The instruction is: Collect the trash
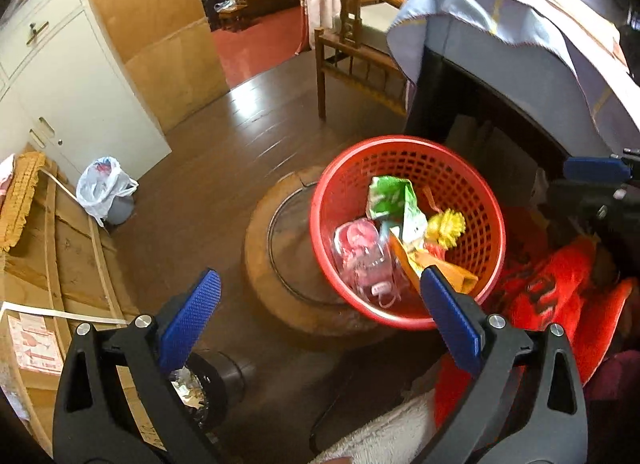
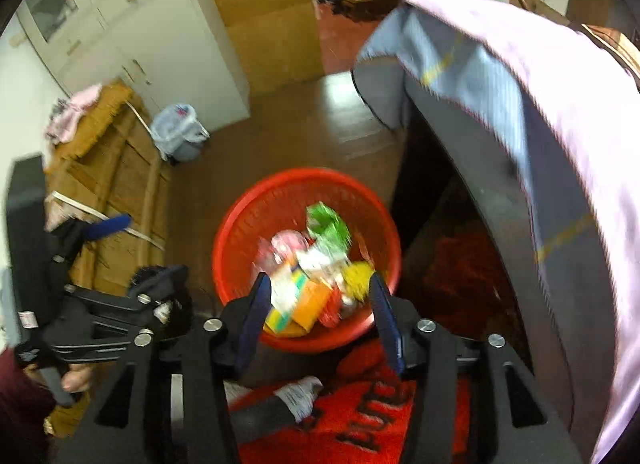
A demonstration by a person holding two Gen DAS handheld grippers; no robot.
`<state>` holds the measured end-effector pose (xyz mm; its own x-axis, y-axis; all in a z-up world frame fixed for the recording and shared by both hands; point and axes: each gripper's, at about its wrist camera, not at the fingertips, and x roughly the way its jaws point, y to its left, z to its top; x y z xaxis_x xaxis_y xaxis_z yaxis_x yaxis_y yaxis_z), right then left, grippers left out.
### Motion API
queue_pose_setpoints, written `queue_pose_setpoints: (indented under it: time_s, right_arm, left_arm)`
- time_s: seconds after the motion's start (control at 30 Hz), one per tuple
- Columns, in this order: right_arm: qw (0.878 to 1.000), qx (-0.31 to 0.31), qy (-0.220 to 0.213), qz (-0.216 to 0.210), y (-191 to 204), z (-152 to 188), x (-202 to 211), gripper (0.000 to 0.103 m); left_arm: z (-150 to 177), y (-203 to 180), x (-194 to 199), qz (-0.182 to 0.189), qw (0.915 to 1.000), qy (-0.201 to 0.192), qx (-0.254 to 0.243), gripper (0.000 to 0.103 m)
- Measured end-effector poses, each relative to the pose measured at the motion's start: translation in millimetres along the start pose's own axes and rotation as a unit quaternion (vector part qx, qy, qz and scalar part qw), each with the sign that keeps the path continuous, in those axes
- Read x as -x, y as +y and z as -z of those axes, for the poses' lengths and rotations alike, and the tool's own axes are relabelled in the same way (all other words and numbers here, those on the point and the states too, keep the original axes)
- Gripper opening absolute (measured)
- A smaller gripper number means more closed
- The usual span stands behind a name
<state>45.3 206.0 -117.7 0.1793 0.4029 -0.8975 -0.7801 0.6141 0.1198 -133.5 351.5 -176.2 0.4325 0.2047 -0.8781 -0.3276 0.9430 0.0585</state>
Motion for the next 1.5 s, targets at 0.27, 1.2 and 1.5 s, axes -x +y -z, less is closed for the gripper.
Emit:
queue_pose_setpoints:
  time_s: [0.27, 1.2, 1.5]
  right_arm:
    - [1.000, -0.002, 0.011, 0.021, -4.7, 25.7, -1.2, 0.061]
    - [0.999, 0.002, 0.016, 0.032, -3.3, 36.4, -8.7, 0.065]
    - [0.999, 0.003, 0.016, 0.033, -2.7, 36.6, -8.5, 0.066]
  left_arm:
    - [-2.1, -14.4, 5.2, 0.001, 0.9998, -0.005, -0.018, 0.096]
    - [-4.6, -23.2, 10.7, -0.021, 0.9993, -0.013, -0.030, 0.096]
    - [-5.3, -26.2, 11.8, -0.021, 0.9991, -0.013, -0.033, 0.096]
